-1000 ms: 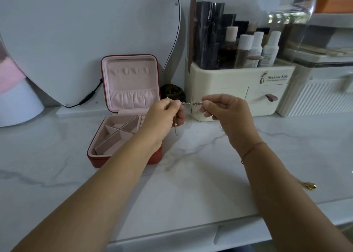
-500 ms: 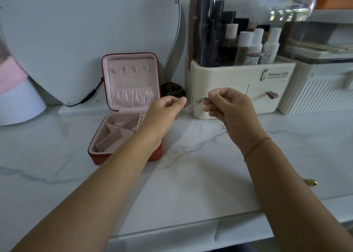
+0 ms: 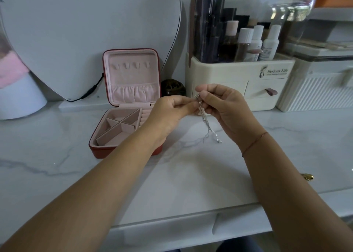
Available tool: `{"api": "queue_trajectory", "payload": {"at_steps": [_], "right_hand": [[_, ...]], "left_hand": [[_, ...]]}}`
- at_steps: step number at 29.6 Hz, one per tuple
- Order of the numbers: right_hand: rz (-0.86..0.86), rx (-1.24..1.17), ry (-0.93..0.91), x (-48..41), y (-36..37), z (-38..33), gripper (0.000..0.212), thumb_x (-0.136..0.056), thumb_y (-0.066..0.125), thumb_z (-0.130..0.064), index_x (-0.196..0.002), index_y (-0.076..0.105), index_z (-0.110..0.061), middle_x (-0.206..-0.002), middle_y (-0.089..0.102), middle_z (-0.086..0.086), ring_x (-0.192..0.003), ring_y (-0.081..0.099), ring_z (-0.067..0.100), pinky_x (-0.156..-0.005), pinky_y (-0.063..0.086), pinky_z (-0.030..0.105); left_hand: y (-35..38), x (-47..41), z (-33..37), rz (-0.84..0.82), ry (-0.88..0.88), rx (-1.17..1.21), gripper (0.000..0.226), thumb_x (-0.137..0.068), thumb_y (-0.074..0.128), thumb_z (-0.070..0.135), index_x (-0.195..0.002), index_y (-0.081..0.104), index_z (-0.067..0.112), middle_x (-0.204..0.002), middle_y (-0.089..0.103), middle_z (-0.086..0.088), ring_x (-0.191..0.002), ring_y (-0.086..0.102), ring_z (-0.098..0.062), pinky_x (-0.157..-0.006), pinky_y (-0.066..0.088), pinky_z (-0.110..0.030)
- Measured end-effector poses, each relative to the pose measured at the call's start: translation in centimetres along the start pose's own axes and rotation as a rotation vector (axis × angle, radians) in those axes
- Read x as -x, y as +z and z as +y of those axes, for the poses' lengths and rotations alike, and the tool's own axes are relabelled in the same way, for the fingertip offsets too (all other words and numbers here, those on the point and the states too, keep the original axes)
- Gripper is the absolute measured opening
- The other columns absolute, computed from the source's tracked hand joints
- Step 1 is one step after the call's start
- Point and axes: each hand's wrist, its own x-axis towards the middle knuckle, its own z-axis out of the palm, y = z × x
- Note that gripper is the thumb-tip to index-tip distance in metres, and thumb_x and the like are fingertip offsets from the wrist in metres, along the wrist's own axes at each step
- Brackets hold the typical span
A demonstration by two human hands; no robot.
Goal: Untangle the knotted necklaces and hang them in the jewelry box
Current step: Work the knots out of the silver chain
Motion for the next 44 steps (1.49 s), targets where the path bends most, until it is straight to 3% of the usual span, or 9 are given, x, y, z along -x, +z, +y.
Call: {"api": "queue_trajectory", "payload": {"at_steps": [6,12,17,21,26,29,34,38,44], "right_hand": [[-0.036,0.027,-0.010,0.2,0.1,-0.2,0.020,-0.097,0.047,-0.003,-0.099,0.066,-0.009,-0.069,0.052,0.007,-0.063,0.048,0.010,-0.064,0.040,0.021],[-0.062,0.003,0.001,0.4,0.3,-0.3,0.023,-0.098,0.042,-0.002,-0.097,0.064,-0.009,-0.070,0.048,0.007,-0.058,0.048,0.007,-0.058,0.046,0.017],[-0.023,0.088,0.052,0.2,0.5,0.2,0.027,-0.100,0.038,-0.003,-0.094,0.064,-0.009,-0.066,0.041,0.006,-0.058,0.038,0.010,-0.059,0.033,0.023],[-0.014,0.182,0.065,0.0,0.4,0.7,0.016,-0.097,0.050,-0.007,-0.105,0.063,-0.006,-0.060,0.040,-0.002,-0.053,0.033,0.006,-0.056,0.030,0.023],[-0.054,0.219,0.103,0.0,0.3,0.9,0.010,-0.094,0.056,-0.006,-0.087,0.063,-0.009,-0.052,0.049,-0.010,-0.052,0.032,0.008,-0.054,0.031,0.021],[-0.084,0.054,0.142,0.0,0.4,0.9,0.013,-0.096,0.051,-0.006,-0.083,0.055,-0.006,-0.056,0.042,-0.004,-0.053,0.030,0.007,-0.051,0.031,0.017],[-0.167,-0.238,0.213,0.0,-0.2,0.5,0.024,-0.098,0.047,-0.013,-0.073,0.046,-0.014,-0.063,0.030,-0.004,-0.056,0.024,0.007,-0.050,0.028,0.016],[-0.170,-0.223,0.205,0.0,-0.2,0.7,0.023,-0.091,0.057,-0.015,-0.071,0.046,-0.015,-0.065,0.030,-0.001,-0.057,0.028,0.006,-0.052,0.034,0.016],[-0.084,0.028,0.118,0.3,0.1,0.6,0.022,-0.094,0.056,-0.011,-0.071,0.054,-0.009,-0.064,0.058,-0.003,-0.074,0.055,0.015,-0.070,0.043,0.027]], "left_hand": [[-0.4,-0.1,0.3,-0.031,-0.040,0.051,0.017,-0.090,0.063,0.022,-0.104,0.067,0.014,-0.084,0.072,0.007,-0.086,0.065,-0.007,-0.087,0.049,-0.027],[-0.2,0.0,0.1,-0.040,-0.019,0.022,0.010,-0.085,0.068,0.013,-0.094,0.071,0.014,-0.074,0.073,0.006,-0.070,0.067,0.000,-0.066,0.047,-0.009],[-0.5,-0.1,0.0,0.013,0.034,-0.021,0.007,-0.087,0.066,0.015,-0.085,0.072,0.019,-0.071,0.073,0.009,-0.070,0.066,0.002,-0.066,0.046,-0.008],[-0.6,-0.1,0.1,0.054,0.019,-0.111,0.016,-0.080,0.072,0.033,-0.083,0.072,0.018,-0.072,0.072,0.010,-0.071,0.065,0.005,-0.068,0.046,-0.007],[-0.5,-0.4,0.0,-0.003,-0.118,0.013,0.026,-0.092,0.058,0.035,-0.087,0.069,0.012,-0.094,0.071,-0.006,-0.097,0.065,-0.017,-0.091,0.051,-0.035],[-0.5,-0.5,0.5,-0.063,-0.174,0.232,0.027,-0.093,0.056,0.029,-0.087,0.063,0.003,-0.087,0.066,-0.003,-0.090,0.064,-0.017,-0.084,0.052,-0.033],[-1.0,-0.3,0.5,-0.112,-0.167,0.198,0.021,-0.081,0.066,0.025,-0.094,0.068,0.009,-0.084,0.070,0.001,-0.083,0.065,-0.009,-0.083,0.052,-0.026],[-0.9,-0.3,0.4,-0.093,-0.158,0.174,0.020,-0.078,0.069,0.017,-0.097,0.069,0.009,-0.080,0.070,0.001,-0.078,0.065,-0.008,-0.083,0.052,-0.025],[-0.7,-0.1,0.4,-0.075,-0.144,-0.008,0.037,-0.072,0.072,0.040,-0.088,0.070,0.007,-0.071,0.067,0.002,-0.071,0.062,-0.007,-0.080,0.052,-0.024]]}}
